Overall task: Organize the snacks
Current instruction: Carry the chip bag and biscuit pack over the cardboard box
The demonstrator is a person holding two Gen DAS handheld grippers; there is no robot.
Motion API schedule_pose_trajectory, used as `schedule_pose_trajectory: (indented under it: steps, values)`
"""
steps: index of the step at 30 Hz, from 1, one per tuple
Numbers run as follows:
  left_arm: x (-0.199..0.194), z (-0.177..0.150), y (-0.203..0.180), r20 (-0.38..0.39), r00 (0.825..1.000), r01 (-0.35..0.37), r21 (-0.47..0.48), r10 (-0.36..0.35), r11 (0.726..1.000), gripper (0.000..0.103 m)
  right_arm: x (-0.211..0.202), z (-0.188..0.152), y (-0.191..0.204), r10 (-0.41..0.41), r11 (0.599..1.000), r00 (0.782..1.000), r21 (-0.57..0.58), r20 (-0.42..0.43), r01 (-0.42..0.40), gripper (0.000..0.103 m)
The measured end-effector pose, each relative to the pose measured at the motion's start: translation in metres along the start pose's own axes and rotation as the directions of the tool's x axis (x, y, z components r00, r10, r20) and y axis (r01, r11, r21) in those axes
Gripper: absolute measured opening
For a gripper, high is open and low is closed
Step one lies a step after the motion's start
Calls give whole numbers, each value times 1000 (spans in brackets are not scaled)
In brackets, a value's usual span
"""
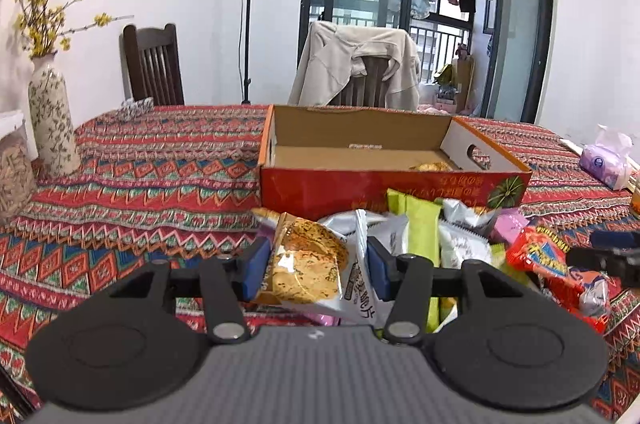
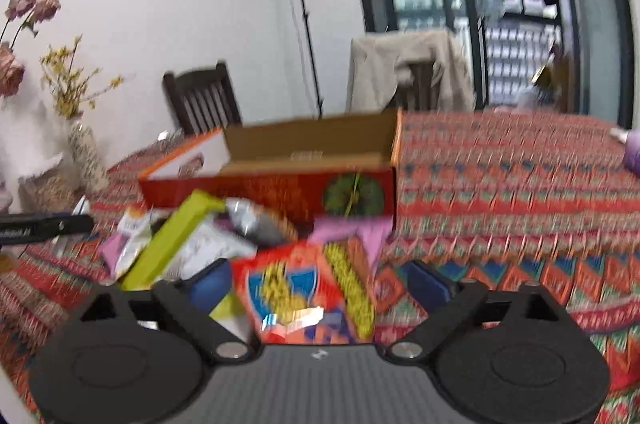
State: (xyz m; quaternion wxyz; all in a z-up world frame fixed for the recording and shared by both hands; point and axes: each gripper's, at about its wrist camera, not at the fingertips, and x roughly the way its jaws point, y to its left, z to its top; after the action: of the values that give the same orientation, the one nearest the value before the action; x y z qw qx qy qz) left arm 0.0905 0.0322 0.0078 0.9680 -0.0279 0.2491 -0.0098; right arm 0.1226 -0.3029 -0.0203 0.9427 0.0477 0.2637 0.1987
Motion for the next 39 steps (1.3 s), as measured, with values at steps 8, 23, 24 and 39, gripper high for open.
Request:
schedule_pose_trajectory:
  steps: [8,23,24,39]
  values:
    - [-4,-7,8,-13,1000,-11,-29,11,1000,52,18,-18,-1,15,1000,993,6,-113,-14,56]
    - [7,29,-11,68,997,29,-9,-28,1000,52,-6,39,7,-30,997,996,-61,86,35,56]
    - [9,34,-13,77,997,28,-7,-28,1000,52,-4,45,8,-34,997,995,-67,97,40,56]
    - [74,104,-35,150,988,27,-28,-22,999,52,76,133,21,-62,995,985,-64,161,74,56]
